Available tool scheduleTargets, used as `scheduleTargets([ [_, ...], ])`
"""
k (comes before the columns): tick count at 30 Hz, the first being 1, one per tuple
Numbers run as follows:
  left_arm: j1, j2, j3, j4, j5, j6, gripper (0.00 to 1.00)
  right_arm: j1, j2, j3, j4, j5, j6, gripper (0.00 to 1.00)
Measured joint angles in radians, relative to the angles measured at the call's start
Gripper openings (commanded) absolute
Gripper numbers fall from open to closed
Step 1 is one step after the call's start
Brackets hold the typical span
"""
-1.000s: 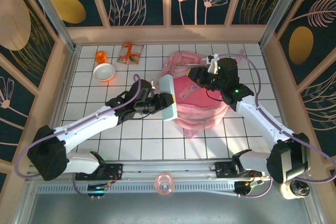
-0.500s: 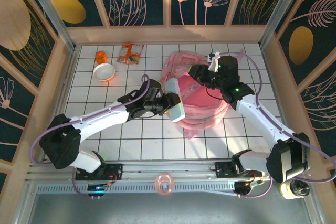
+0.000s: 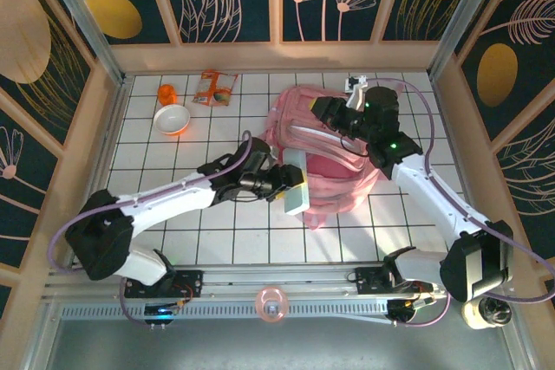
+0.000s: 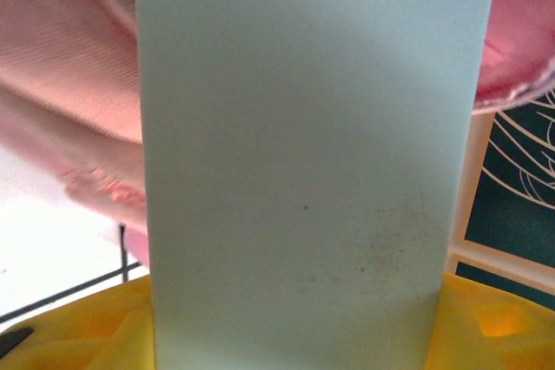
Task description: Pack the student bag
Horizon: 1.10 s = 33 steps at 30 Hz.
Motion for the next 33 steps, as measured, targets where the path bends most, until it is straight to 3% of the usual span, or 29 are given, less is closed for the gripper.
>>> scheduleTargets([
  [3,0.0,0.082,0.067,0.004,0.003,0.001,0.53,0.001,0.0,0.004,0.004,-0.006,0.0,0.2],
  [10,0.0,0.144,0.121,0.008,0.0,0.004,0.53,0.002,-0.008,0.009,-0.114,0.017,-0.093,0.43],
  [16,0.0,0.154,0.121,0.025,-0.007,-0.004,0.53,0.0,-0.11,-0.016,-0.261,0.116,-0.393,0.52],
  [21,0.001,0.158,0.121,0.026,-0.013,-0.004,0.53,-0.002,-0.237,-0.059,-0.31,0.164,-0.693,0.66],
  [26,0.003,0.158,0.121,0.026,-0.021,-0.004,0.53,-0.003,-0.256,-0.091,-0.355,0.206,-0.908,0.66],
  [33,0.004,0.171,0.129,0.029,-0.043,-0.004,0.53,-0.003,-0.157,-0.099,-0.412,0.283,-1.054,0.68],
])
